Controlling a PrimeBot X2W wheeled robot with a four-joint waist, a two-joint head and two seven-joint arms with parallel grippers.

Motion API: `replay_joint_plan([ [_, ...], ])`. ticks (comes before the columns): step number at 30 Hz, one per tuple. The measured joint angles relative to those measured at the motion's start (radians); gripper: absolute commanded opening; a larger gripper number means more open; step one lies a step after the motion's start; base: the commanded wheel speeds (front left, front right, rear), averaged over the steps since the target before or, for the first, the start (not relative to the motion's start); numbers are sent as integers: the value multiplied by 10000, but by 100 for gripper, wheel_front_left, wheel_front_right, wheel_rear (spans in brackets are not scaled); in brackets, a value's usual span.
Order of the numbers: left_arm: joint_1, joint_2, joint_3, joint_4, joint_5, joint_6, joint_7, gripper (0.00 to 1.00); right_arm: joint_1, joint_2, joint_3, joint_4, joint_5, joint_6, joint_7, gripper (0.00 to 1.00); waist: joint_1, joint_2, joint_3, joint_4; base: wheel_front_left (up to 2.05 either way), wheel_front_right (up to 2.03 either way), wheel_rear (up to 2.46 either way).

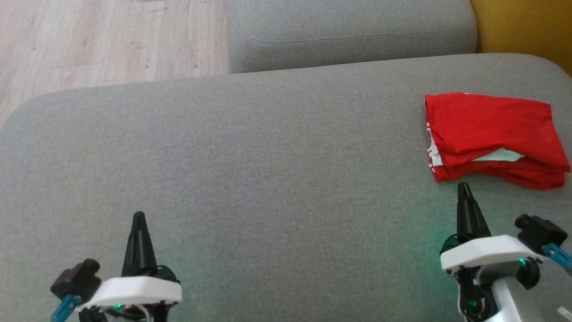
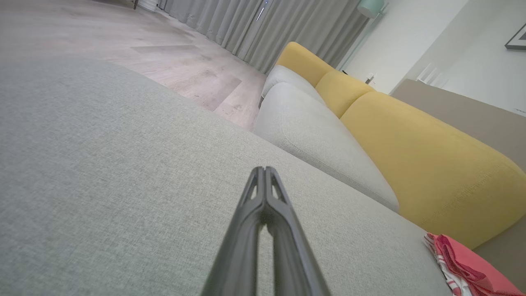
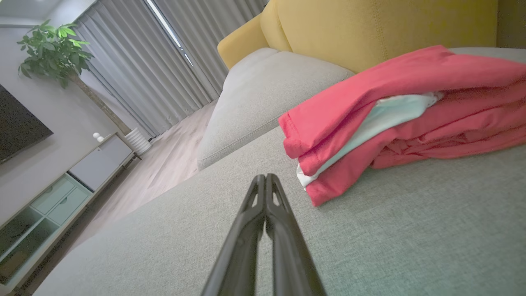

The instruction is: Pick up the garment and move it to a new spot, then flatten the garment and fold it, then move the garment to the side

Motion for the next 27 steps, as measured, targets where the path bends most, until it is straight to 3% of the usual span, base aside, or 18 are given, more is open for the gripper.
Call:
replay_joint_plan([
  [27, -33, 0, 476, 29, -2610, -88, 761, 0, 12, 0, -403, -347, 2872, 0, 780, 0, 0, 0, -48, 18, 0, 0, 0],
])
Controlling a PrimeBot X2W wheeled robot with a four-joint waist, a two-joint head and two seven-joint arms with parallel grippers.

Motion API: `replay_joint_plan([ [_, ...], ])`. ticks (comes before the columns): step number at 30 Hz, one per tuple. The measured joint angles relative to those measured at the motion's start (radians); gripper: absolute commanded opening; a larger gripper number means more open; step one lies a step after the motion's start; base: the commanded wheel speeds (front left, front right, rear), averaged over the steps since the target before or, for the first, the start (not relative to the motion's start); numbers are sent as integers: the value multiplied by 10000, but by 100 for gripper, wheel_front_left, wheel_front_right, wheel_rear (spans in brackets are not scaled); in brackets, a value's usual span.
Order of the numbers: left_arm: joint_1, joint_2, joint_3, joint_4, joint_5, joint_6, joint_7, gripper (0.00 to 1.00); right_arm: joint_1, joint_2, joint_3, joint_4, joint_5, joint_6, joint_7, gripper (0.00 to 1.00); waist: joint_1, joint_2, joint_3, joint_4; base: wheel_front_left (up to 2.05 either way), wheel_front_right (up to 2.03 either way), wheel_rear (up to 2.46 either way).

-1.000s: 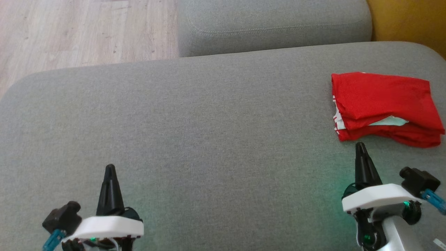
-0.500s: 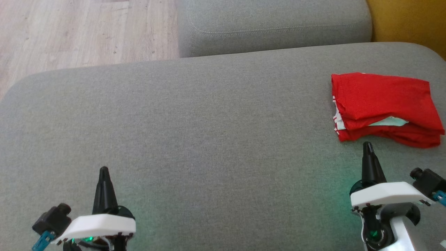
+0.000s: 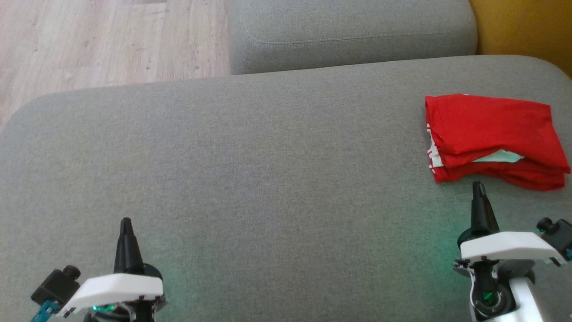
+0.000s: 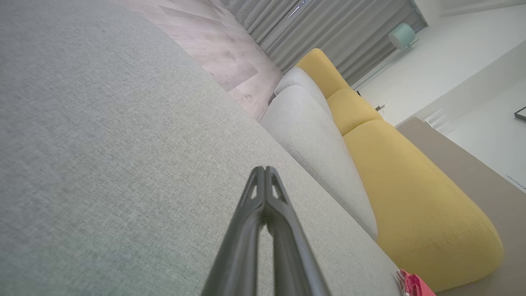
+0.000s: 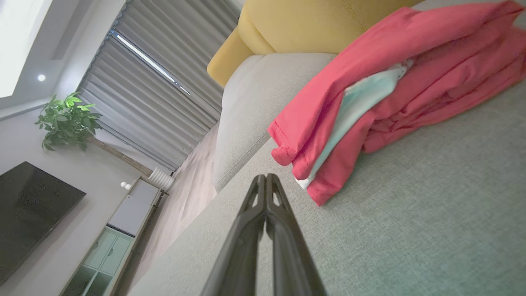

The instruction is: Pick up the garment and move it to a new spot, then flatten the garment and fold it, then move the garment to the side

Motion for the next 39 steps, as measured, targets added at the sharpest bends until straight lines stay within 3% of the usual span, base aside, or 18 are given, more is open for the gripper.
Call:
replay_joint_plan([
  [39, -216, -4, 648, 79, -3973, -169, 1145, 0, 33, 2, -619, -543, 4378, 0, 1081, 0, 0, 0, -73, 28, 0, 0, 0],
])
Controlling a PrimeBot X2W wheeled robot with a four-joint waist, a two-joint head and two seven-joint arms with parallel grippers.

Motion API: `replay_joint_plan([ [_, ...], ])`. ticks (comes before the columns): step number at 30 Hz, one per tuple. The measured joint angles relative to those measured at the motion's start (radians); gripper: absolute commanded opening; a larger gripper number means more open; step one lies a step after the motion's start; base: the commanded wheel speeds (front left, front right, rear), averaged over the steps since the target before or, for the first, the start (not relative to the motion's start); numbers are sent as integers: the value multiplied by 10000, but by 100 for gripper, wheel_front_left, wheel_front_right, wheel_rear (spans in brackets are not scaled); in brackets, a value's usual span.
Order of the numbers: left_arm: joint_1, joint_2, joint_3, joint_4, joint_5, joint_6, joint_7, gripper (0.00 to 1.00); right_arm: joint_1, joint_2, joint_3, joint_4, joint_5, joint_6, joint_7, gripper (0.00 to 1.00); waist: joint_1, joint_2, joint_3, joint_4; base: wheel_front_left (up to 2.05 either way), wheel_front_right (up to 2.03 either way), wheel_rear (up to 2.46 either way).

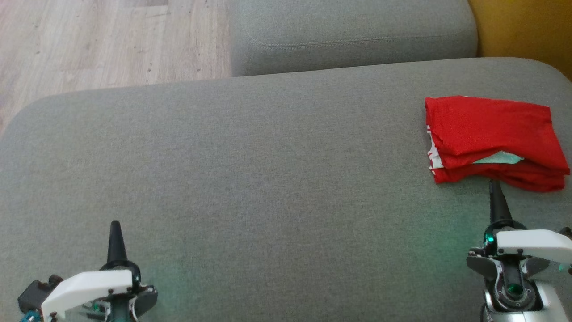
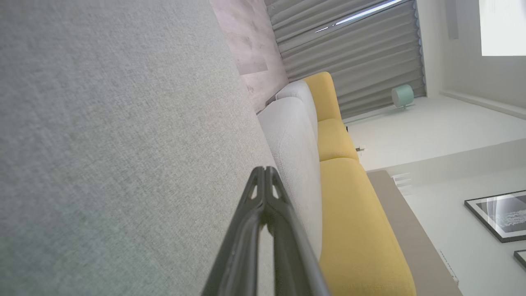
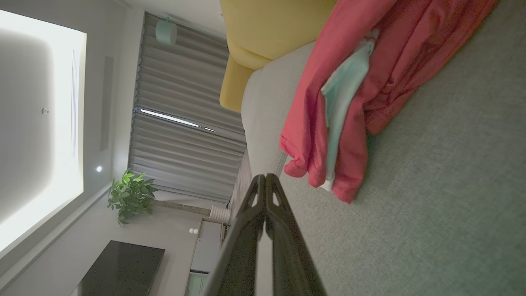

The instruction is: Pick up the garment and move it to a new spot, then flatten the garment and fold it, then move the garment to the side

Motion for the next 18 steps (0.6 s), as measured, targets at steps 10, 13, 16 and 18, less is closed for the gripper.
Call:
replay_joint_plan([
  [10, -10, -2, 81, 12, -1009, -81, 303, 0, 10, 0, -188, -130, 1093, 0, 309, 0, 0, 0, -18, 7, 0, 0, 0],
  [13, -28, -2, 130, 13, -1292, -82, 416, 0, 45, 0, -222, -188, 1438, 0, 407, 0, 0, 0, -23, 9, 0, 0, 0],
  [16, -35, -2, 238, 15, -1607, -84, 470, 0, 164, 0, -259, -240, 1749, 0, 435, 0, 0, 0, -29, 11, 0, 0, 0],
  [18, -40, -2, 301, 17, -1802, -88, 516, 0, 201, 0, -291, -240, 1987, 0, 523, 0, 0, 0, -33, 12, 0, 0, 0],
])
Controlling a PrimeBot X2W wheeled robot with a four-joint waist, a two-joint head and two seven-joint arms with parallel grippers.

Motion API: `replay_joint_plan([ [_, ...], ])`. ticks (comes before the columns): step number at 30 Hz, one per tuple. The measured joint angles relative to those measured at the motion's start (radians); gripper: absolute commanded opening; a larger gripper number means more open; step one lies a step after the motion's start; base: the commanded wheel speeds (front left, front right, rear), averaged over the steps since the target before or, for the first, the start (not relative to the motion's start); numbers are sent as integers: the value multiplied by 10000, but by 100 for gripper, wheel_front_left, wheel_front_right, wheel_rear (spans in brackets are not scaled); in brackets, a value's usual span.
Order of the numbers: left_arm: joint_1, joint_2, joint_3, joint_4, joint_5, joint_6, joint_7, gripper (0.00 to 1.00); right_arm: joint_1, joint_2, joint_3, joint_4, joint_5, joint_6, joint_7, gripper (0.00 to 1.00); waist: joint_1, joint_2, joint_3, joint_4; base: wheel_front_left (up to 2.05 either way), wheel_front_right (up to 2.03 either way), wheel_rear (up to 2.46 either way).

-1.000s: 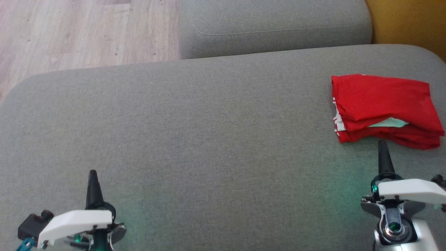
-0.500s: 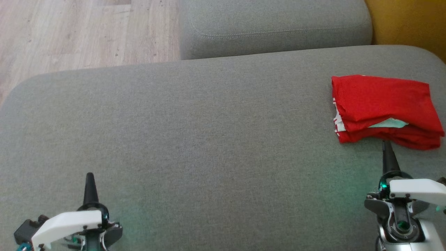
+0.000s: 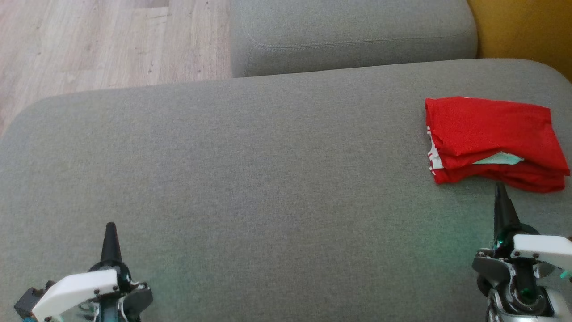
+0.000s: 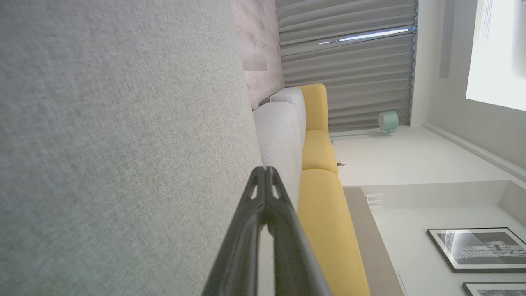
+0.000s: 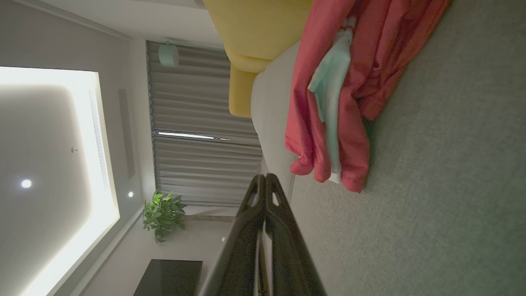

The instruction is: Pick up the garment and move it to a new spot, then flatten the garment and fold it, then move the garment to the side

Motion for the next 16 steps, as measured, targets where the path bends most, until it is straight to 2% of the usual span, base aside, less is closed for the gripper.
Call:
replay_joint_plan([
  [12, -174, -2, 105, 13, -1185, -88, 351, 0, -1, 0, -207, -165, 1310, 0, 351, 0, 0, 0, -22, 8, 0, 0, 0],
  [16, -174, -2, 119, 15, -1241, -88, 351, 0, -1, 0, -215, -178, 1379, 0, 355, 0, 0, 0, -22, 8, 0, 0, 0],
])
